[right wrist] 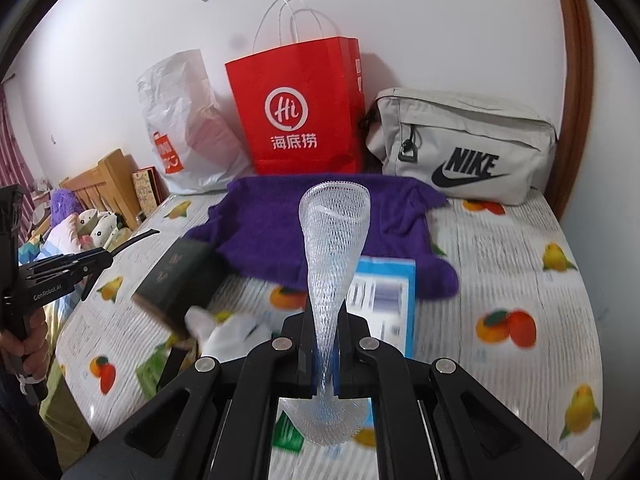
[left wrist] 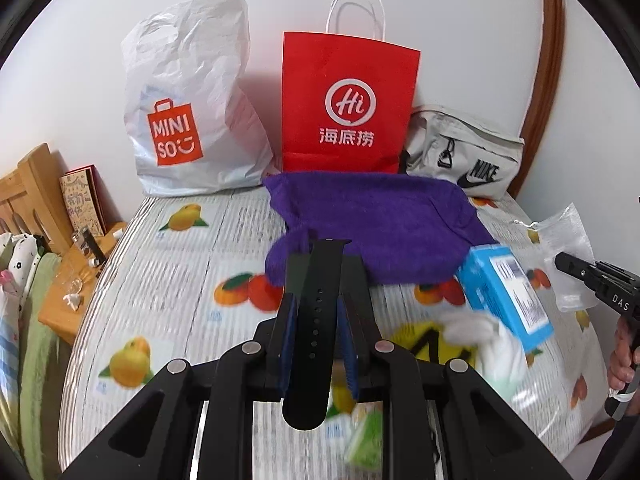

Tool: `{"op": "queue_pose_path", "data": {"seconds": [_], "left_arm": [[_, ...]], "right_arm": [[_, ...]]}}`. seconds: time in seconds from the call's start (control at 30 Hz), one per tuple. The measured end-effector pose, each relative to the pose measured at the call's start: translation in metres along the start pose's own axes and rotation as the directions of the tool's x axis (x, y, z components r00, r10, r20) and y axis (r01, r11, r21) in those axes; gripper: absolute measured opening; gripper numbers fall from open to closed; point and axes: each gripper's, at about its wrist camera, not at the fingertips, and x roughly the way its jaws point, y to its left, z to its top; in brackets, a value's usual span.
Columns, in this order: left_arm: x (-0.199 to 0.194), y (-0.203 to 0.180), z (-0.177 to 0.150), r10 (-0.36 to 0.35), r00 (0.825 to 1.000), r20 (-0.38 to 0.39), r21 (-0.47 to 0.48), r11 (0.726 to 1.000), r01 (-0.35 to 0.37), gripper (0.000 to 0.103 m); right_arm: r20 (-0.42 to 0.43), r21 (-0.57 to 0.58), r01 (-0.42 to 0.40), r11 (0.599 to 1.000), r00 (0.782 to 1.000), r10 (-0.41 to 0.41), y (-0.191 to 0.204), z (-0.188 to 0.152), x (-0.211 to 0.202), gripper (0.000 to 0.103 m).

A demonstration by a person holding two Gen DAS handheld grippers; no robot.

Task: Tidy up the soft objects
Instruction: 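Carry the strap with the left tool while the right tool carries the mesh bag to the purple towel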

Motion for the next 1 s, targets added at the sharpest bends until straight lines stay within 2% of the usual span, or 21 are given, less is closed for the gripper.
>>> {"op": "queue_pose_path", "data": {"seconds": [0.43, 0.7, 1.0], "left_arm": [[0.077, -0.004, 0.06, -0.015, 0.999, -0.034, -0.036, 0.999, 0.014, 0.02], [0.125, 0.001, 0.083, -0.001, 0.997, -0.072, -0.065, 0.998, -0.003, 0.02], [0.171, 0.0, 0.098, 0.011, 0.992, -0.123, -0.082, 0.996, -0.021, 0.02]], "right_arm": [[-0.042, -0.01, 0.007, 1.0, 0.999, -0.007, -0.03, 0.064, 0.076, 0.005], [-0.095, -0.02, -0.002, 1.0, 0.995, 0.0, -0.042, 0.075, 0.116, 0.005], [-0.194, -0.038, -0.011, 0.999, 0.981, 0.003, -0.057, 0.075, 0.161, 0.005]]}}
